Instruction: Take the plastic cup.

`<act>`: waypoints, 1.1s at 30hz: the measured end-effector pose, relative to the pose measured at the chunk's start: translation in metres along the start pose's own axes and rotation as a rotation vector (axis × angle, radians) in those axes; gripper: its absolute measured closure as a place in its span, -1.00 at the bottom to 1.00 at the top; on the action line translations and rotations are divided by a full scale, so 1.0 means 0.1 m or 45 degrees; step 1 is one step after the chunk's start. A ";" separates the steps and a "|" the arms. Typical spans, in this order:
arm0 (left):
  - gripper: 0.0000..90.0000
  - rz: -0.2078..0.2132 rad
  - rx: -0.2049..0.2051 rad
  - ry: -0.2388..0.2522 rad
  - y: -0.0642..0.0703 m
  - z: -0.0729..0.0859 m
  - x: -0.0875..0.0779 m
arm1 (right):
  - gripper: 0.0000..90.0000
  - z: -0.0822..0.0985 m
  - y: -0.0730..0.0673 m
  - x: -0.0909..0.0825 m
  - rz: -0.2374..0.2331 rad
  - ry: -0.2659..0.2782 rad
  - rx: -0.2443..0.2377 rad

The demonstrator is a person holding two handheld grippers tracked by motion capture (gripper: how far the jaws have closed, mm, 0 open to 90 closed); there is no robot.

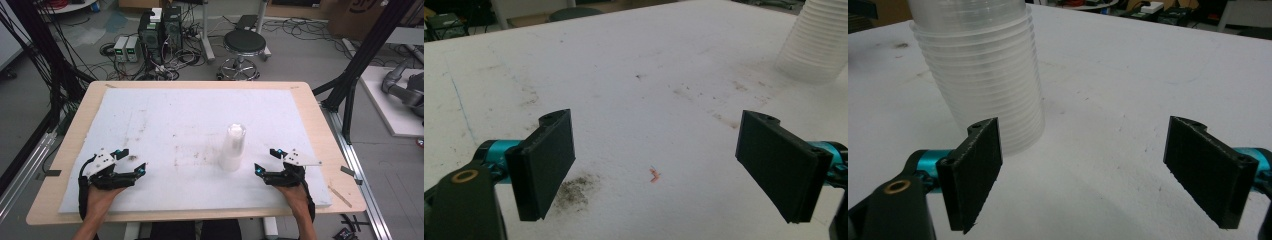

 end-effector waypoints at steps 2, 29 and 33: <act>-0.65 -0.002 -0.001 -0.002 0.00 0.00 0.00 | -0.66 0.00 0.00 0.01 -0.004 -0.009 0.001; -0.65 0.005 0.004 -0.005 0.00 0.00 0.00 | -0.66 -0.11 -0.03 -0.05 -0.056 -0.019 -0.014; -0.65 0.013 -0.007 0.007 -0.01 0.00 -0.01 | -0.66 -0.30 -0.10 -0.10 -0.109 -0.029 -0.039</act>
Point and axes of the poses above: each handheld gripper's, and its own axes: x roughly forward along the jaws, z roughly out of its underside, y roughly to its right, the point moved 6 cm from there along x, roughly forward along the jaws, and after that the axes turned 6 degrees about -z, right-handed, at the moved point
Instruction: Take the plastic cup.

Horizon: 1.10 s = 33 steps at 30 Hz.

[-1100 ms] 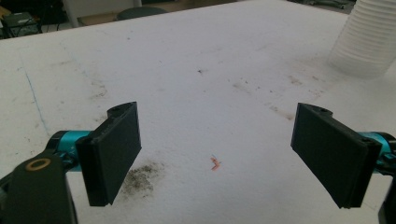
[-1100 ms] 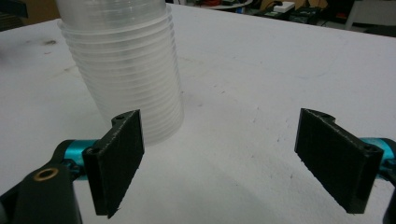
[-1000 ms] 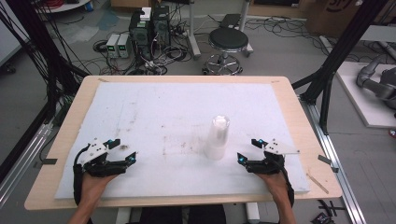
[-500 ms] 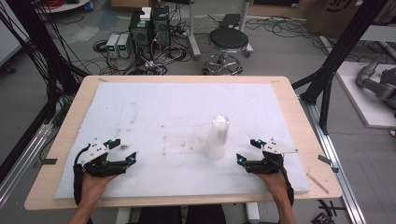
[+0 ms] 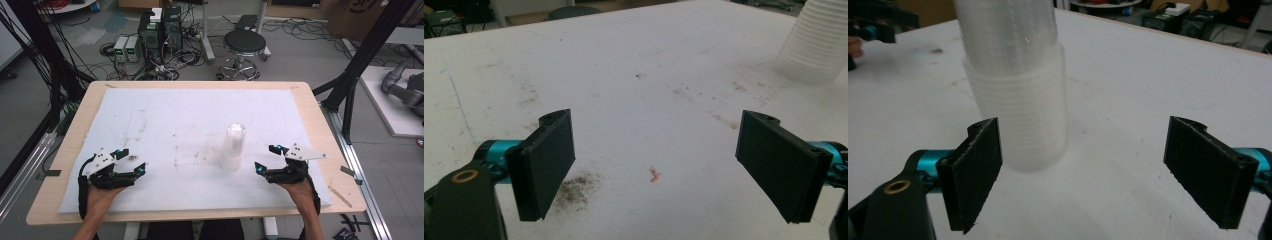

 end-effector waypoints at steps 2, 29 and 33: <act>-0.65 0.003 -0.002 0.010 0.00 0.00 -0.01 | -0.66 -0.14 -0.04 -0.03 -0.031 0.012 -0.018; -0.65 0.024 0.005 0.018 0.00 0.00 -0.01 | -0.69 -1.06 -0.15 0.16 -0.264 -0.223 -0.159; -0.65 0.025 0.004 0.017 0.00 0.00 -0.01 | -0.69 -1.11 -0.15 0.22 -0.287 -0.253 -0.171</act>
Point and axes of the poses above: each handheld gripper's, and its own axes: x roughly forward along the jaws, z roughly out of its underside, y roughly to its right, the point moved 6 cm from there along x, roughly forward along the jaws, and after that the axes turned 6 degrees about -z, right-handed, at the moved point
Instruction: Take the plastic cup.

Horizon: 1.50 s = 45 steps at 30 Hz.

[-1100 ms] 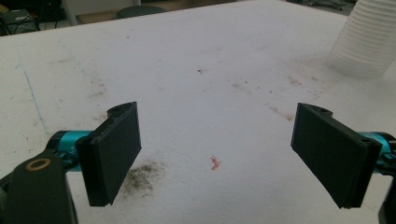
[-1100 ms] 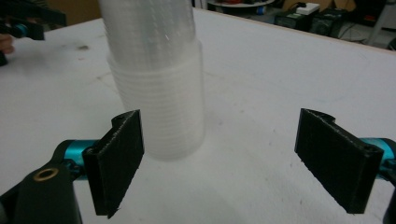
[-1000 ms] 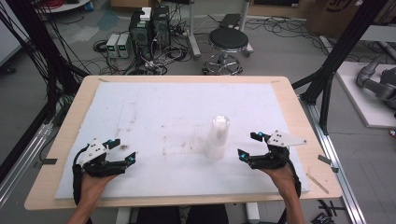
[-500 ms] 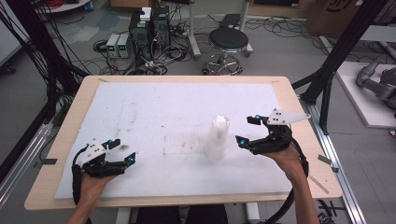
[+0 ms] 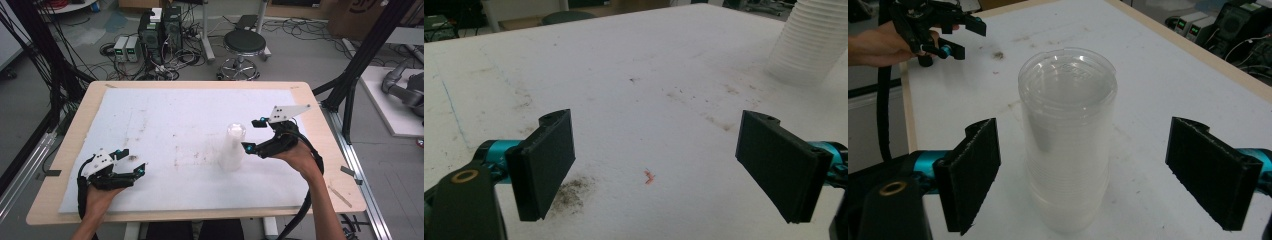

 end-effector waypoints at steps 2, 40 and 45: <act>-0.65 0.004 0.003 -0.002 0.00 0.00 0.00 | -0.69 -0.03 0.01 0.03 -0.011 -0.022 -0.006; -0.65 0.004 0.000 -0.015 0.00 0.00 0.01 | -0.48 -0.06 0.06 0.47 -0.138 -0.225 -0.026; -0.65 0.003 0.002 -0.017 0.00 0.00 0.01 | -0.42 -0.06 0.07 0.48 -0.137 -0.233 -0.026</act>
Point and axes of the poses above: each handheld gripper's, and its own axes: x roughly forward along the jaws, z roughly out of its underside, y roughly to its right, the point moved 6 cm from there along x, roughly forward along the jaws, and after that the axes turned 6 degrees about -z, right-handed, at the moved point
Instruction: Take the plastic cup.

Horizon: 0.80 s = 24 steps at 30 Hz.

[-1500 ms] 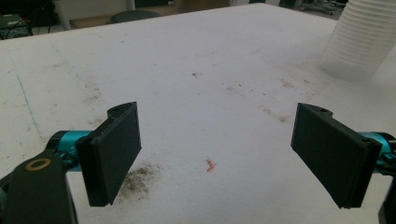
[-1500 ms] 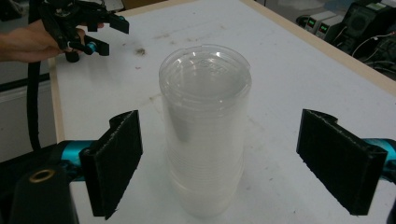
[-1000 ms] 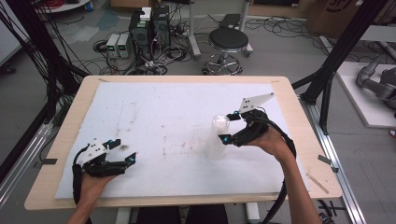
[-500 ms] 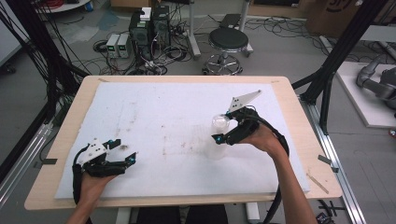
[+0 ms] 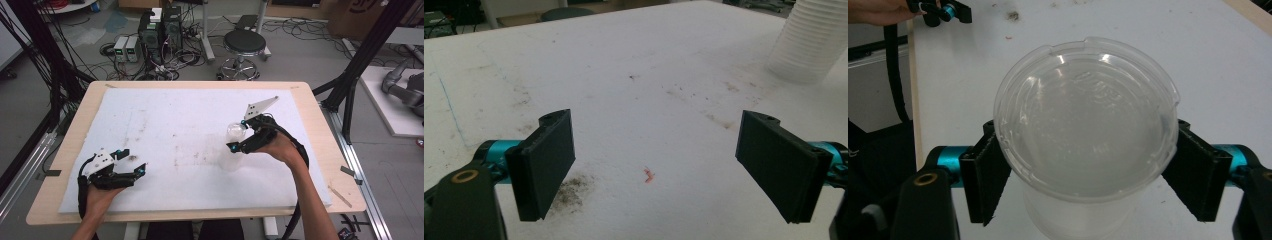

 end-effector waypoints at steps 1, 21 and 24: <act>-0.65 0.000 0.000 0.000 0.00 0.00 0.00 | -0.39 0.00 0.00 0.00 0.002 -0.001 -0.006; -0.65 0.002 0.000 -0.007 0.00 0.00 0.01 | -0.24 -0.03 -0.03 -0.02 0.016 0.008 -0.035; -0.65 0.001 -0.002 -0.011 0.00 0.00 0.01 | -0.22 -0.05 -0.05 -0.03 0.013 0.014 -0.034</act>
Point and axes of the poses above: each handheld gripper's, and its own axes: x roughly forward along the jaws, z roughly out of its underside, y roughly to its right, the point moved 6 cm from there along x, roughly forward along the jaws, and after that the axes turned 6 degrees about -z, right-handed, at the moved point
